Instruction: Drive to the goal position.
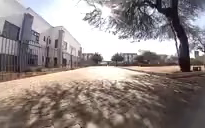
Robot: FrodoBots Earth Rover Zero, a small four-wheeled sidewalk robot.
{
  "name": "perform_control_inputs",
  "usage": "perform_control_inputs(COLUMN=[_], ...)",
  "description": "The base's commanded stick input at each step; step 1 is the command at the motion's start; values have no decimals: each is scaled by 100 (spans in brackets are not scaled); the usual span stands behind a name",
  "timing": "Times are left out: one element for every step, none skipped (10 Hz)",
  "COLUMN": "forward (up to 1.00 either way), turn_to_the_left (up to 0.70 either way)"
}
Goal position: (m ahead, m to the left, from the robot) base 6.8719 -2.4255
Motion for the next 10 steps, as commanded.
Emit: perform_control_inputs(forward=[100,100,100,100,100,100,100,100,100,100], turn_to_the_left=[0,0,0,0,0,0,0,0,0,0])
